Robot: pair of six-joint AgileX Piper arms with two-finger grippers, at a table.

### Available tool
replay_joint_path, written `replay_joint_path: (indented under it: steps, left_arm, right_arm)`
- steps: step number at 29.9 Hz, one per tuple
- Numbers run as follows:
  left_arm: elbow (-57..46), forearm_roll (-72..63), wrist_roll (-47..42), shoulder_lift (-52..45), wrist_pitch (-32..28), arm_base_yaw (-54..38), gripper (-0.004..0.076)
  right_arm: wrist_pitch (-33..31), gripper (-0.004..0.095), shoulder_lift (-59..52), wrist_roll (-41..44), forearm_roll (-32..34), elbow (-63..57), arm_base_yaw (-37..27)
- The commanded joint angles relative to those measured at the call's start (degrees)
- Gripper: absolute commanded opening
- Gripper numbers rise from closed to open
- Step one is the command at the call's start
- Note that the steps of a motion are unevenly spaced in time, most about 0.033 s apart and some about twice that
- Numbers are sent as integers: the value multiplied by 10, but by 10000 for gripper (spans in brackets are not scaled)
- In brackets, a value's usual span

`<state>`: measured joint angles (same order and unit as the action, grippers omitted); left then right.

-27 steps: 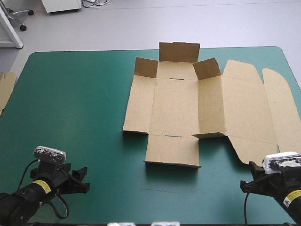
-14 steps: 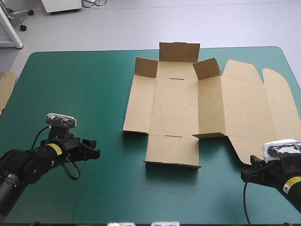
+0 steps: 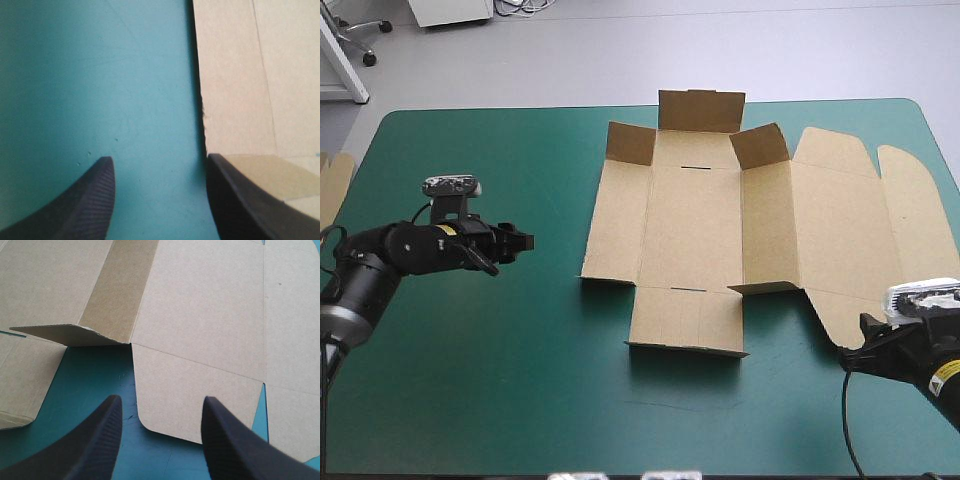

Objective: Fold the box

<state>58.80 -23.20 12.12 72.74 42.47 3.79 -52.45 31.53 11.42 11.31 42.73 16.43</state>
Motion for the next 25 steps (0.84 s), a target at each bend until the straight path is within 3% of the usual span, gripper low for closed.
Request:
replay_joint_path:
  steps: [1, 6, 12, 18, 25]
  left_arm:
    - [33, -191, 128, 34, 8, -76, 397]
    - [33, -407, 269, 120, 88, -132, 397]
    - [33, -498, 333, 206, 105, -106, 397]
    - [34, -537, 373, 245, 63, -65, 398]
    - [34, -518, 372, 269, -24, -14, 398]
  right_arm:
    - [30, 473, 6, 3, 13, 19, -1]
    - [30, 473, 6, 5, 10, 19, -1]
    - [30, 473, 6, 9, 9, 19, -1]
    - [30, 473, 6, 25, 3, 19, -1]
    - [18, 473, 6, 26, -4, 19, -1]
